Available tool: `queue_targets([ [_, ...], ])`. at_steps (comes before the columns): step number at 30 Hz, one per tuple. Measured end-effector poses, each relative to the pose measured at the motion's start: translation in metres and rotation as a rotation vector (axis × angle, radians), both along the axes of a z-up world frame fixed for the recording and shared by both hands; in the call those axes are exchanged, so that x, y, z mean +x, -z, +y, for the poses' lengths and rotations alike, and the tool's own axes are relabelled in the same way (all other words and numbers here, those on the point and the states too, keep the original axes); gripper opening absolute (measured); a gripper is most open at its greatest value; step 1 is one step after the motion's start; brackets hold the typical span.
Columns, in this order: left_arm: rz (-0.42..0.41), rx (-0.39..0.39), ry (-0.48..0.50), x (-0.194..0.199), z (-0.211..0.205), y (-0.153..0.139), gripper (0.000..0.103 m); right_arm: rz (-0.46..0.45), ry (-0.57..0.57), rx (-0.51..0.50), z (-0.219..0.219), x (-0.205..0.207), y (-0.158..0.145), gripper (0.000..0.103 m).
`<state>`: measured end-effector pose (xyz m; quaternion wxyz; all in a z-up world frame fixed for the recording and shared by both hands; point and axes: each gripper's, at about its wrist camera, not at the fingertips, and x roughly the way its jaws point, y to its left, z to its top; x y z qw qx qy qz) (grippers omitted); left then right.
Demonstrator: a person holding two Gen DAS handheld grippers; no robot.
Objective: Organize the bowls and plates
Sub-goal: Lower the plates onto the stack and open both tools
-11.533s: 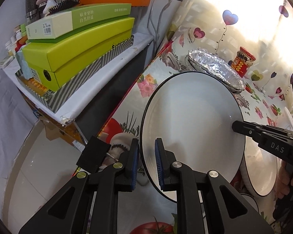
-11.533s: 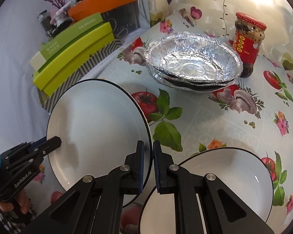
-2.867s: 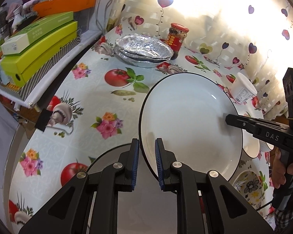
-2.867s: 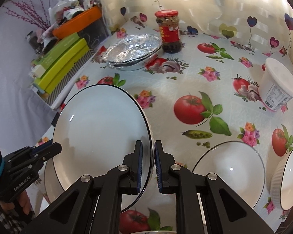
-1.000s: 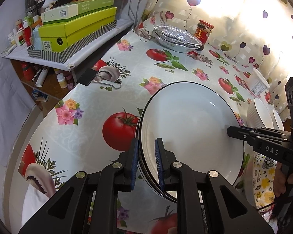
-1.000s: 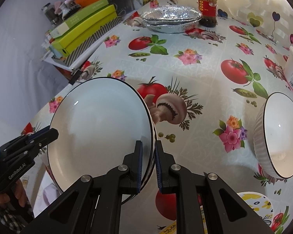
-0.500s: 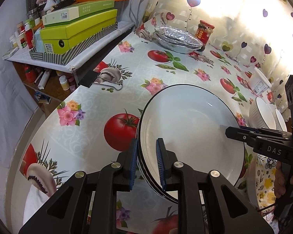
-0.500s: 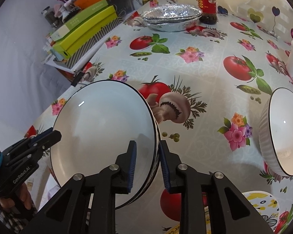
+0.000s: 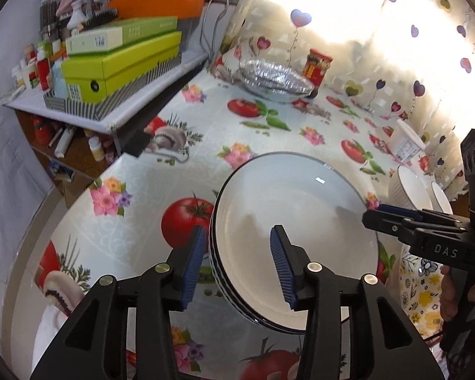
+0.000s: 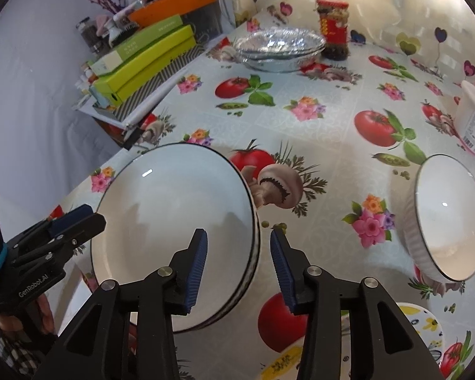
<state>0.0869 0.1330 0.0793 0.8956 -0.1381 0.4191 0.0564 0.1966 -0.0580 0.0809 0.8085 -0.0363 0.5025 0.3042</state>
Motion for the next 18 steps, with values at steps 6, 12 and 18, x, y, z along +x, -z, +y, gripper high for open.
queue_targets([
  [6,-0.071,0.002,0.044,-0.009,-0.017,-0.013,0.044,-0.056,0.087,0.043,-0.041,-0.016,-0.015,0.046],
  [12,-0.099,-0.030,0.201,-0.008,-0.057,-0.018,0.044,-0.111,0.227,0.059,-0.099,-0.039,-0.023,0.047],
  [18,-0.097,-0.066,0.322,-0.003,-0.094,-0.017,0.044,-0.134,0.366,0.090,-0.156,-0.066,-0.021,0.049],
])
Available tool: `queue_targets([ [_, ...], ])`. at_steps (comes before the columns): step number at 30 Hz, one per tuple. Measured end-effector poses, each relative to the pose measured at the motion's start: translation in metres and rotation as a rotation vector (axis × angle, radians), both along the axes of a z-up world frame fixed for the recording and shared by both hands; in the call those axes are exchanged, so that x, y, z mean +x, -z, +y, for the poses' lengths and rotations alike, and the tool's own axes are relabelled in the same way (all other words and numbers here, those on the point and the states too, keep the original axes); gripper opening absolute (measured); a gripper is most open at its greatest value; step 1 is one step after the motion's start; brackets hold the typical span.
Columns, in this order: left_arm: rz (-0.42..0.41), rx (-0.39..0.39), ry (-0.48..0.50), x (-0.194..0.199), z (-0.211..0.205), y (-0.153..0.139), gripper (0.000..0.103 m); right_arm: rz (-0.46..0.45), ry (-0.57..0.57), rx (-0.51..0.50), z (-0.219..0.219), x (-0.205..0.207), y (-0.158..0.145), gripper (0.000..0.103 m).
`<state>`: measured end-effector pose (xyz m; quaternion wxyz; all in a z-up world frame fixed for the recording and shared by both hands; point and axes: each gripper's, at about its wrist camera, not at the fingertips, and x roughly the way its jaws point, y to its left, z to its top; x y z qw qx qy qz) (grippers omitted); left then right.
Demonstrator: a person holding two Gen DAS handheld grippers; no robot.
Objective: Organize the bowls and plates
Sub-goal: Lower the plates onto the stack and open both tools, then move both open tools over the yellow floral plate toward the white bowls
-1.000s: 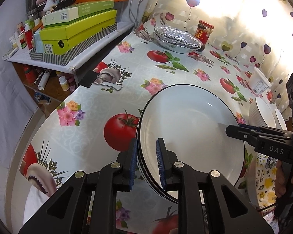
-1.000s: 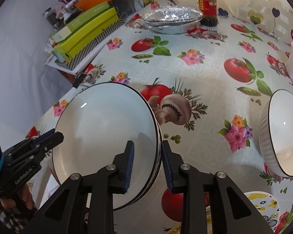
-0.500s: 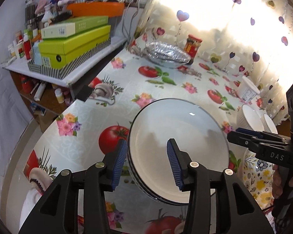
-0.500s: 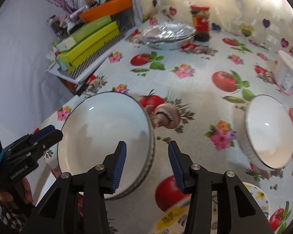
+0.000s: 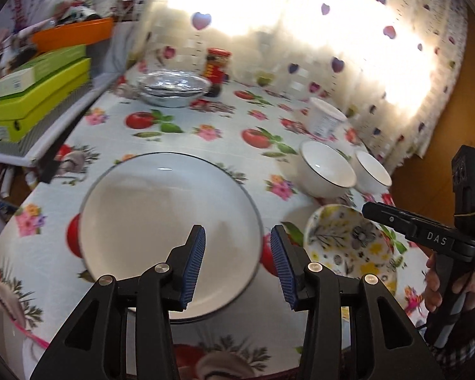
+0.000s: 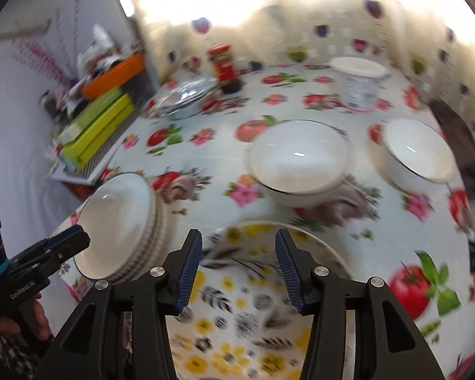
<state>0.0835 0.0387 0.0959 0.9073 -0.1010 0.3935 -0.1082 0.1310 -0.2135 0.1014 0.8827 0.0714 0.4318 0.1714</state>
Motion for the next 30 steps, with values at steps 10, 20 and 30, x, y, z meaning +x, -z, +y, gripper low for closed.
queue_targets([
  [10,0.071,0.030,0.177,0.002,-0.063,0.023,0.044,0.008,0.202,-0.059,-0.059,-0.038,0.026,0.051],
  [20,0.133,0.005,0.224,0.008,-0.082,0.039,0.044,0.014,0.179,-0.082,-0.057,-0.042,0.043,0.041],
  [30,0.184,0.014,0.217,0.017,-0.102,0.050,0.045,0.024,0.152,-0.015,-0.072,-0.035,0.050,0.013],
])
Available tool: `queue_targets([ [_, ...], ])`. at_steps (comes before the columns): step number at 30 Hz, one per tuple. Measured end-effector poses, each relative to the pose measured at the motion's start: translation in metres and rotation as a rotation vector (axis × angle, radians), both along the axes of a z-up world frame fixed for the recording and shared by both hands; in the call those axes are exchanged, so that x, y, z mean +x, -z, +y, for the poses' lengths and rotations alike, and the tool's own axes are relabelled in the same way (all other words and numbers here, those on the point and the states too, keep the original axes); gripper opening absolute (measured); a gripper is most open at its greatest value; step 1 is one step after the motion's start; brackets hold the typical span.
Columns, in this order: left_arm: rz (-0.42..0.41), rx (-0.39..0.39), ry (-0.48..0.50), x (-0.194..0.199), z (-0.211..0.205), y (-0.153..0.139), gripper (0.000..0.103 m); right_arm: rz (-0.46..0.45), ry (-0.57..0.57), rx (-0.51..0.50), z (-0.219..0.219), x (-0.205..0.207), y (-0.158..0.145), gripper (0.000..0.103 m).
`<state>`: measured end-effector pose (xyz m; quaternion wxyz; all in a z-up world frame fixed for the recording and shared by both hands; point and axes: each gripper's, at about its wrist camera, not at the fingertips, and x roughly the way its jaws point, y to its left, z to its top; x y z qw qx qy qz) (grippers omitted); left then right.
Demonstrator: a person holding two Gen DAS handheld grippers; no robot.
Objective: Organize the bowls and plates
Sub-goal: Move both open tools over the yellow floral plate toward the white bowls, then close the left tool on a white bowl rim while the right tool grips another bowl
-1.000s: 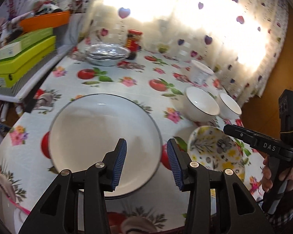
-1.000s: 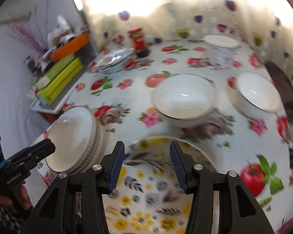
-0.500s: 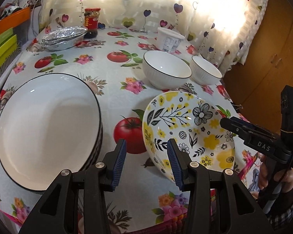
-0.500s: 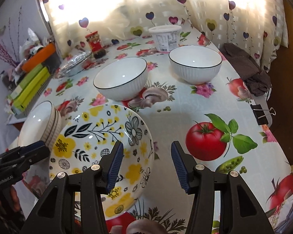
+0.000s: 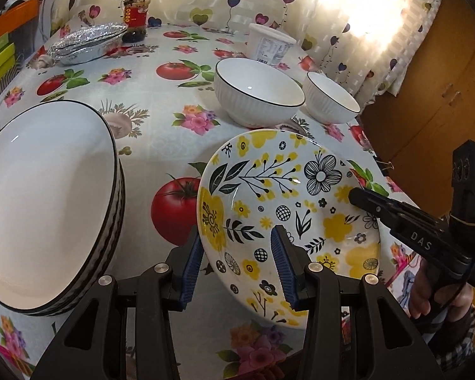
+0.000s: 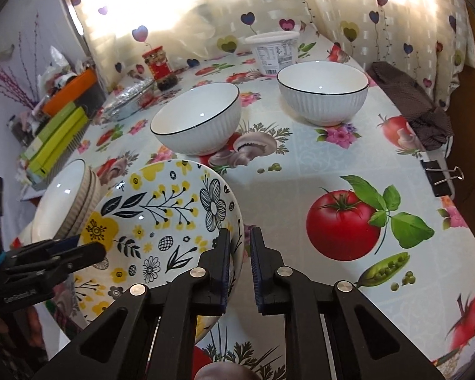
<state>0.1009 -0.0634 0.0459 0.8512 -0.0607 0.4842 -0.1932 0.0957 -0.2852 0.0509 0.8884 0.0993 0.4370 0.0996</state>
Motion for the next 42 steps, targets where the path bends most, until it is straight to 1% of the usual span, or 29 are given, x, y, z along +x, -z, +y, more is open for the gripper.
queue_targets([
  [4,0.002,0.012,0.009,0.004,-0.012,0.000,0.045,-0.010,0.006,-0.013,-0.007,0.002,-0.002,0.010],
  [13,0.011,0.026,0.033,0.009,-0.031,-0.001,0.045,-0.015,0.010,-0.011,-0.027,0.006,-0.009,0.010],
  [17,0.019,0.017,0.038,0.012,-0.028,-0.003,0.045,-0.009,0.004,0.020,-0.033,0.011,-0.013,0.010],
  [19,0.008,0.018,0.034,0.013,-0.025,-0.006,0.045,-0.022,0.002,0.037,-0.037,0.013,-0.019,0.010],
  [23,0.002,-0.008,0.017,0.023,-0.014,-0.014,0.045,-0.046,-0.010,0.047,-0.036,0.025,-0.030,0.010],
  [26,-0.024,0.002,-0.008,0.036,-0.011,-0.022,0.045,-0.051,-0.027,0.023,-0.030,0.039,-0.037,0.017],
  [28,-0.029,-0.002,-0.014,0.047,-0.009,-0.026,0.045,-0.054,-0.046,-0.007,-0.024,0.050,-0.040,0.029],
  [31,-0.030,0.002,-0.044,0.066,-0.008,-0.031,0.045,-0.064,-0.061,-0.031,-0.015,0.067,-0.042,0.038],
  [34,-0.042,0.006,-0.048,0.085,-0.012,-0.035,0.045,-0.053,-0.071,-0.039,-0.012,0.083,-0.041,0.040],
  [38,-0.048,-0.001,-0.061,0.104,-0.017,-0.036,0.045,-0.037,-0.082,-0.048,-0.007,0.103,-0.040,0.040],
  [42,-0.023,0.002,-0.067,0.123,-0.024,-0.030,0.045,-0.023,-0.093,-0.043,-0.004,0.119,-0.039,0.040],
])
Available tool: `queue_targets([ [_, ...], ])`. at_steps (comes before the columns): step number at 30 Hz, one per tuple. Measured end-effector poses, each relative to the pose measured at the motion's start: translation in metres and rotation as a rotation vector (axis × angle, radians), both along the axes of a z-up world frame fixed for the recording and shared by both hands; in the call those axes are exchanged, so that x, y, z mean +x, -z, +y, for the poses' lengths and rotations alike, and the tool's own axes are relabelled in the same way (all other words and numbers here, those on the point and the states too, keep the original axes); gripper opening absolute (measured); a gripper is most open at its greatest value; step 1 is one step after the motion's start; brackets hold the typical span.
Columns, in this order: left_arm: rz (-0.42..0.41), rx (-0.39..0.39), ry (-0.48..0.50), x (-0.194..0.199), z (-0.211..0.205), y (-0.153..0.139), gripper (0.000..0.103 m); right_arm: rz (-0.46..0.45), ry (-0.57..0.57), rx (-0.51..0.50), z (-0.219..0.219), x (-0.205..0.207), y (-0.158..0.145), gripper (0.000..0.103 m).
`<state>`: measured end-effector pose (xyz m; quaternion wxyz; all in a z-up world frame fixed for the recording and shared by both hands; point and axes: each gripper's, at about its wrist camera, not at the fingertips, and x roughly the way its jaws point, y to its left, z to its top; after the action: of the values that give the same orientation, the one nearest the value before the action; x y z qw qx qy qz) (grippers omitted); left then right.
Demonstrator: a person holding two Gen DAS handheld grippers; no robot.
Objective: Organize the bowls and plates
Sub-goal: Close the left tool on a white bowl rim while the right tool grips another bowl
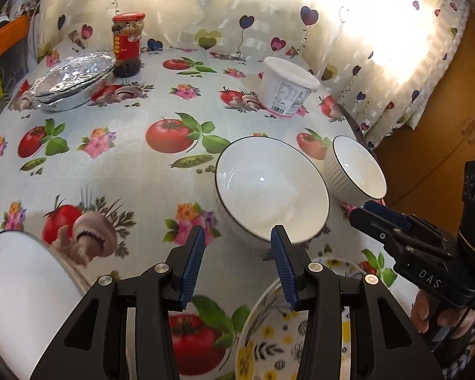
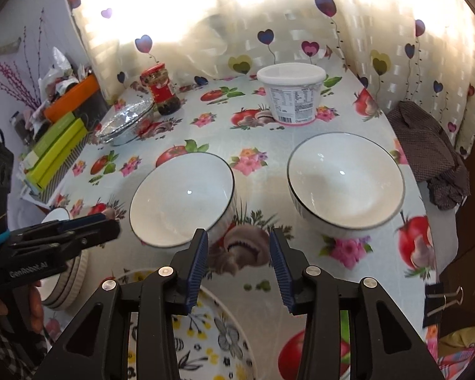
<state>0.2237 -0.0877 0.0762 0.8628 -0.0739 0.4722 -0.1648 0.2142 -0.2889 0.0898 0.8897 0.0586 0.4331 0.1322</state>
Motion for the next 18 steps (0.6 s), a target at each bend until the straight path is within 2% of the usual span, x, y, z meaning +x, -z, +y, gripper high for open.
queue_targets([
  [4,0.007,0.027,-0.007,0.012,-0.005,0.007,0.045,0.014,-0.015,-0.012,0.006,0.017,0.004,0.040],
  [18,0.015,0.037,-0.042,0.032,-0.006,0.019,0.045,0.072,-0.041,-0.045,0.022,0.049,0.025,0.039],
])
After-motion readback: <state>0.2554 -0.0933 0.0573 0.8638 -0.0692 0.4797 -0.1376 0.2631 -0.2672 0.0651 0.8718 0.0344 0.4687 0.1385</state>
